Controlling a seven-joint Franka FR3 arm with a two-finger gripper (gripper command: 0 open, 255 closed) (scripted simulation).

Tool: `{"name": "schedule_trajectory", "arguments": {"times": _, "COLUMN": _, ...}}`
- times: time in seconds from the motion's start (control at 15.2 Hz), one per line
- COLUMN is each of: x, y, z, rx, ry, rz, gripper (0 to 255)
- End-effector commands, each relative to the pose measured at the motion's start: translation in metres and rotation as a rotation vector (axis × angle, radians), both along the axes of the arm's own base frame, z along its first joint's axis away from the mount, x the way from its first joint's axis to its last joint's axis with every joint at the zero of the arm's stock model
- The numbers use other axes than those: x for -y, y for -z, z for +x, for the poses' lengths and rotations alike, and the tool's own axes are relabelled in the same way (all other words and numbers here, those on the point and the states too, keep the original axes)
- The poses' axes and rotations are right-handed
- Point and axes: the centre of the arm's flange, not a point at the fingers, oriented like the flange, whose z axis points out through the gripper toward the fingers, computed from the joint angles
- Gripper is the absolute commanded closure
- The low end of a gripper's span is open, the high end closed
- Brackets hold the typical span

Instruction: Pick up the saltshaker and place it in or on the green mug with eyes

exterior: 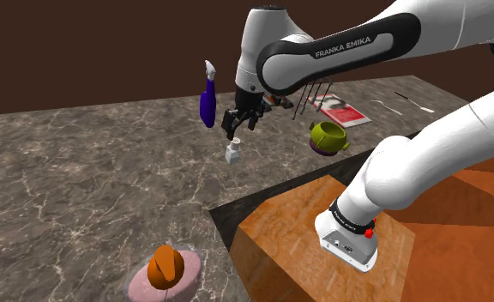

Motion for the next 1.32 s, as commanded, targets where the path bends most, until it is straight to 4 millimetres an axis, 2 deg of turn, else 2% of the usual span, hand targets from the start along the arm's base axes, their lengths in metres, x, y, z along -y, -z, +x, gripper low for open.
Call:
{"name": "schedule_trajectory", "arguments": {"times": 0.0, "x": -0.004, "y": 0.013, "z": 0.001, "rx": -0.002, "ry": 0.002, "rz": 0.001, "gripper": 0}}
{"name": "schedule_trajectory", "arguments": {"times": 0.4, "x": -0.004, "y": 0.043, "z": 0.001, "rx": -0.002, "ry": 0.002, "rz": 0.001, "gripper": 0}}
{"name": "schedule_trajectory", "arguments": {"times": 0.86, "x": -0.004, "y": 0.043, "z": 0.001, "rx": -0.002, "ry": 0.002, "rz": 0.001, "gripper": 0}}
{"name": "schedule_trajectory", "arguments": {"times": 0.92, "x": -0.004, "y": 0.043, "z": 0.001, "rx": -0.002, "ry": 0.002, "rz": 0.001, "gripper": 255}}
{"name": "schedule_trajectory", "arguments": {"times": 1.25, "x": -0.004, "y": 0.043, "z": 0.001, "rx": -0.002, "ry": 0.002, "rz": 0.001, "gripper": 255}}
